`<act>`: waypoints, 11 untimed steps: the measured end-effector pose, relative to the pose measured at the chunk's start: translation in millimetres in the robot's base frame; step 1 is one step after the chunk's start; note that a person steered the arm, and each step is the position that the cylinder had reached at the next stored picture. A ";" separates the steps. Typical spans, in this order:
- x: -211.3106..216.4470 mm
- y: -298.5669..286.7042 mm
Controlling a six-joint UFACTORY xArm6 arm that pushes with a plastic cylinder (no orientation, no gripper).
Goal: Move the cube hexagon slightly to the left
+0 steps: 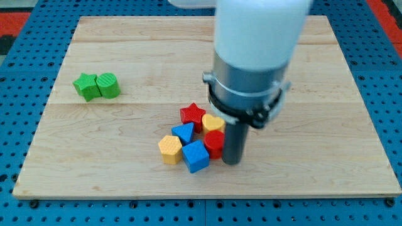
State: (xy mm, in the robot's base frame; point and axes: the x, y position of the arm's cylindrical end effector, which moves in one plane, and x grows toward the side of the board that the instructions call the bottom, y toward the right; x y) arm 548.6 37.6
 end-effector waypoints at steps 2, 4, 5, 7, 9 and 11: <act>-37.3 -31.0; -23.7 -5.6; -24.2 -8.1; -31.4 -10.7; 7.1 -31.4; -48.6 -64.3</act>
